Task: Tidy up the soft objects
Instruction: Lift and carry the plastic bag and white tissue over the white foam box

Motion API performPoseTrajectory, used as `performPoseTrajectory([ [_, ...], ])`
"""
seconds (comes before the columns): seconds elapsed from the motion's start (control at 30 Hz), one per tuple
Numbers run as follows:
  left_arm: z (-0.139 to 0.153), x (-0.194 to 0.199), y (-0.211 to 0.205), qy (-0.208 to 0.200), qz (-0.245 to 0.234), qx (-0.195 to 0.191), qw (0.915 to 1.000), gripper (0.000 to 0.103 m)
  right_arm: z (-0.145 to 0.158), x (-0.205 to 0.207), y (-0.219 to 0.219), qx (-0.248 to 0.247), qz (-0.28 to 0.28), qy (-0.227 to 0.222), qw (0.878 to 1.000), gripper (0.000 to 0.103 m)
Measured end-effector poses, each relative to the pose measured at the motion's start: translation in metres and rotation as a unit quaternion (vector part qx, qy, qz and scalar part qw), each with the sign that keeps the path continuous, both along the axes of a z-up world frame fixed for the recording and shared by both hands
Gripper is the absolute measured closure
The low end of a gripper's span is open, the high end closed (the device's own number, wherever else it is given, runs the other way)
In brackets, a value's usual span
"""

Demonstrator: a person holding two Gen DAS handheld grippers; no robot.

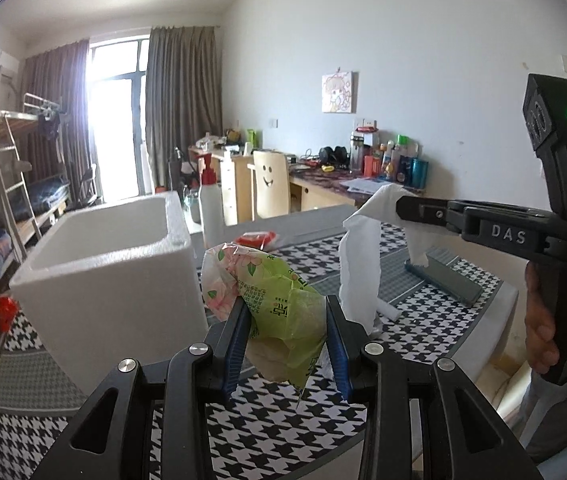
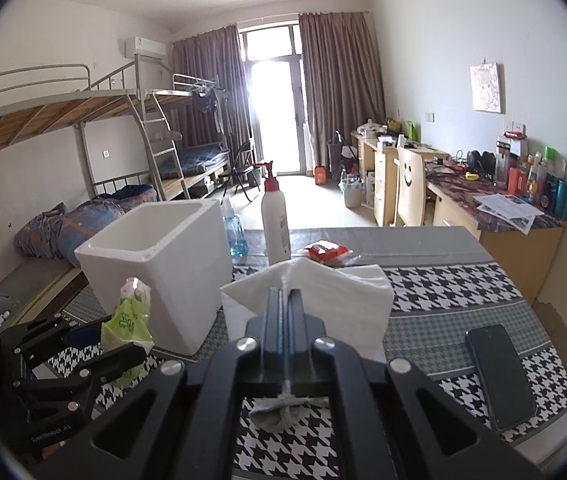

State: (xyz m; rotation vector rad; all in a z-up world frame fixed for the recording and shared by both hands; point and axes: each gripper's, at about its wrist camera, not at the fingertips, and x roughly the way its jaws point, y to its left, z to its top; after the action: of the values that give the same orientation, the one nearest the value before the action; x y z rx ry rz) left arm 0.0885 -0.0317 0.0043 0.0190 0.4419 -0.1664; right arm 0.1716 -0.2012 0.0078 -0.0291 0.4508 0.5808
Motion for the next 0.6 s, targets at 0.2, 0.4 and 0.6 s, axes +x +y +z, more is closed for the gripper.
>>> performPoseTrajectory([
  [0.2,0.014,-0.003,-0.001,-0.027,-0.003,0.016,0.9995,0.064,0.007,-0.001,0.001,0.007,0.002,-0.011,1.0,0.099],
  [0.4,0.023,-0.003,0.001,-0.041,-0.001,0.022,0.9989,0.064,0.014,0.0,0.003,0.015,0.007,-0.019,1.0,0.099],
  [0.6,0.028,0.001,0.003,-0.047,-0.002,0.018,0.9987,0.064,0.019,0.002,0.007,0.016,0.008,-0.025,1.0,0.099],
])
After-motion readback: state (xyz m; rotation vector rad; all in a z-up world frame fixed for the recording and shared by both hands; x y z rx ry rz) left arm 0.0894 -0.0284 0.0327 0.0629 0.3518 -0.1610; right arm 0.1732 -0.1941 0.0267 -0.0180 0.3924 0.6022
